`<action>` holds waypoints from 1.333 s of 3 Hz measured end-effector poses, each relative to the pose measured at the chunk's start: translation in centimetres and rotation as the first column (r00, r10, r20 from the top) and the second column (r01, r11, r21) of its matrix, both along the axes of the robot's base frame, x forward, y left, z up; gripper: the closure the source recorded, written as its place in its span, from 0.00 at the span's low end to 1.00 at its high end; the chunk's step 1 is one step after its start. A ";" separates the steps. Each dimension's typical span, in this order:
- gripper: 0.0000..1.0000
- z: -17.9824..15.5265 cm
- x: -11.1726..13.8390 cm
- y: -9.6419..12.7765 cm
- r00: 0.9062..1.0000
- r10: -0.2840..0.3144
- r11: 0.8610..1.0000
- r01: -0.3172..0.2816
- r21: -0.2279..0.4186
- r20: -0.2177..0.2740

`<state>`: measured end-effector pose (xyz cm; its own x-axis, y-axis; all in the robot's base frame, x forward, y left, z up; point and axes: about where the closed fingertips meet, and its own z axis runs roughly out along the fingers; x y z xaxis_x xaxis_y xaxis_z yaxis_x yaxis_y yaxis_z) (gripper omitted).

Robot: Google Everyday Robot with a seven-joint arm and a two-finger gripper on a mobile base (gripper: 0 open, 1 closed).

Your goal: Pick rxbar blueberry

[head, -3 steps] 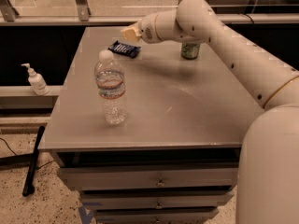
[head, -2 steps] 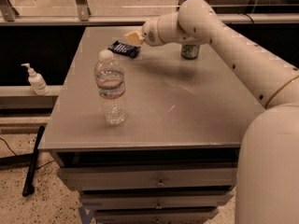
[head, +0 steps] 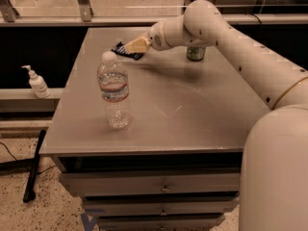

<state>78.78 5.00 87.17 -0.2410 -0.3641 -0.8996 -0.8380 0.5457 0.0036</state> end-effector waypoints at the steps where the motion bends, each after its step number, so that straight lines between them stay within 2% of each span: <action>1: 0.00 -0.5 0.0 0.0 1.000 0.003 1.000 -0.003 -0.002 -0.012; 3: 0.00 -1.7 0.2 0.2 0.999 0.004 1.000 -0.004 -0.003 -0.032; 4: 0.18 -2.6 0.3 0.5 0.999 0.007 1.000 -0.007 -0.003 -0.042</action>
Offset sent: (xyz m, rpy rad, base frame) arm 0.0039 -0.0030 -0.0216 -0.0038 0.0421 -0.0043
